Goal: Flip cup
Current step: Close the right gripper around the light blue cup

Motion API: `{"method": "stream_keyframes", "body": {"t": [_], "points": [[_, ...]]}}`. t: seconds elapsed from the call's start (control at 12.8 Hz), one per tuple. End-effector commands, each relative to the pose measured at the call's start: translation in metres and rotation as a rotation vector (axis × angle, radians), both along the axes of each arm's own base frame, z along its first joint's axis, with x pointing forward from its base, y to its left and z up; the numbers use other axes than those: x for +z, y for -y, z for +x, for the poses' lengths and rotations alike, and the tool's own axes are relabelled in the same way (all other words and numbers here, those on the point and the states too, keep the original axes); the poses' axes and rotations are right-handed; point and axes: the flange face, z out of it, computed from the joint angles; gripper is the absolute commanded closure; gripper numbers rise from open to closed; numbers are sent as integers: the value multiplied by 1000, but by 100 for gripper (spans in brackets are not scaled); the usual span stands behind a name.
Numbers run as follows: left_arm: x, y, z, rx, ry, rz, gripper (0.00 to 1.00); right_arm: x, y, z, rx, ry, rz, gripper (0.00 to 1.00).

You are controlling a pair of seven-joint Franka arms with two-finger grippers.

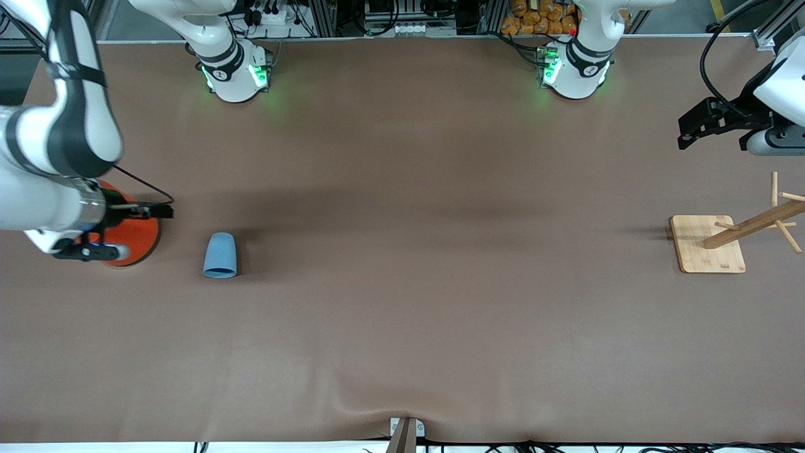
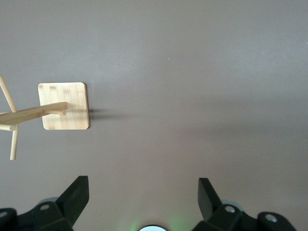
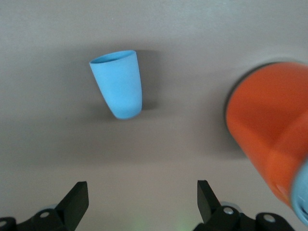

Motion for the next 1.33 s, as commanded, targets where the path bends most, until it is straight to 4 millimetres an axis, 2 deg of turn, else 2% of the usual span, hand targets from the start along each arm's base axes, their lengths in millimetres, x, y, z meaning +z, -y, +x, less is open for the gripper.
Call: {"method": "stream_keyframes", "body": {"t": [0.0,0.16,0.31,0.47,1.02,1.17,1.25], "points": [[3,0,-2,11,-5,5,0,-36,-30,-18,48,60,15,0],[2,0,-1,11,-7,5,0,-72,-30,-27,44,124,7,0],[3,-3,-1,16,-5,5,0,-93,-32,-24,52,167,4,0],[3,-4,-1,16,-4,4,0,-106,-33,-20,56,192,2,0],[3,-5,-1,19,-4,3,0,-171,-40,-10,64,268,-11,0],[4,-5,-1,19,-2,3,0,-182,-44,-10,70,274,-9,0],[4,-6,-1,20,-2,3,0,-184,-45,-10,73,279,-8,9]]}}
